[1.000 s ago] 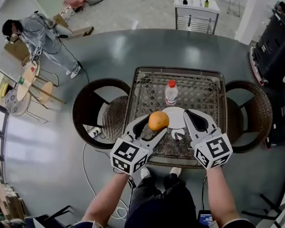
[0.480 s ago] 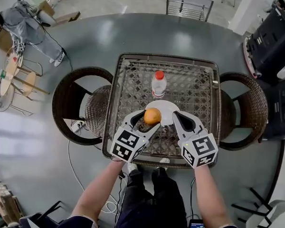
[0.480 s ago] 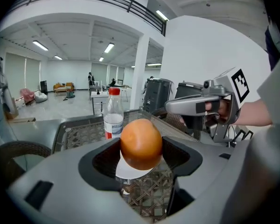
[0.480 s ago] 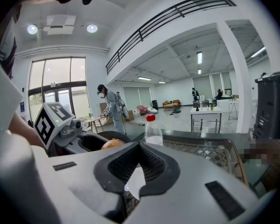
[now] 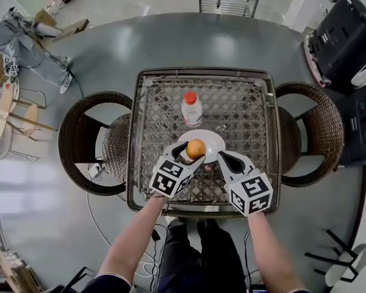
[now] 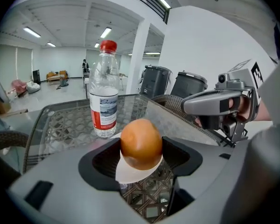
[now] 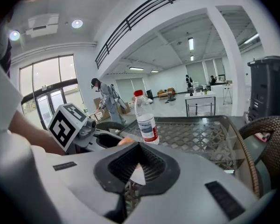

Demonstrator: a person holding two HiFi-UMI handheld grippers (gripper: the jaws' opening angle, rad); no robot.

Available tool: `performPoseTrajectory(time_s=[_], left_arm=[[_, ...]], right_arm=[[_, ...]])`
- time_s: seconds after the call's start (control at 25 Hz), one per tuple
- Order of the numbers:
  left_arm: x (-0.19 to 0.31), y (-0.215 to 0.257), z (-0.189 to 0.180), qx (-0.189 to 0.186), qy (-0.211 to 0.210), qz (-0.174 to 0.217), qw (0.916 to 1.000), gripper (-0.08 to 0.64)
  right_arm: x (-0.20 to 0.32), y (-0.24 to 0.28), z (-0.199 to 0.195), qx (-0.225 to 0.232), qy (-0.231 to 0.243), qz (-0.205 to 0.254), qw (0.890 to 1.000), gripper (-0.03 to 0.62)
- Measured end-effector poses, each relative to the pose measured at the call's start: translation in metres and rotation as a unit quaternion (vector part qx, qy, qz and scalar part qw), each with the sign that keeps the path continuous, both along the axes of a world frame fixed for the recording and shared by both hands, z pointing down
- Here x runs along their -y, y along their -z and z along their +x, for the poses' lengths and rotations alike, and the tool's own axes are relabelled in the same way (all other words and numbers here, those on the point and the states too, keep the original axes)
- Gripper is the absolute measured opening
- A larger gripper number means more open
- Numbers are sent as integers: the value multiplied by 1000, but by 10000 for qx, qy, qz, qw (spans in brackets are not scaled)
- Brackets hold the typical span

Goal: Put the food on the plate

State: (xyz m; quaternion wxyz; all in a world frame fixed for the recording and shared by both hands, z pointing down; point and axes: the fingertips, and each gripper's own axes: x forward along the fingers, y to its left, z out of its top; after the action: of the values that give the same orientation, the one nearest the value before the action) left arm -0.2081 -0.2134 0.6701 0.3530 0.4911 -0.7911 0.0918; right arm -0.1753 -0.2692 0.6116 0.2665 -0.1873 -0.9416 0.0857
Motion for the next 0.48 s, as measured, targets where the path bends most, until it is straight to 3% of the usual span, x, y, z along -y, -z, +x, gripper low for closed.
performPoseTrajectory(time_s=[0.48], left_arm=[[29, -20, -4, -650, 60, 345, 9973, 288]], right_arm=[[20, -16, 4, -205, -153, -84, 9996, 3]])
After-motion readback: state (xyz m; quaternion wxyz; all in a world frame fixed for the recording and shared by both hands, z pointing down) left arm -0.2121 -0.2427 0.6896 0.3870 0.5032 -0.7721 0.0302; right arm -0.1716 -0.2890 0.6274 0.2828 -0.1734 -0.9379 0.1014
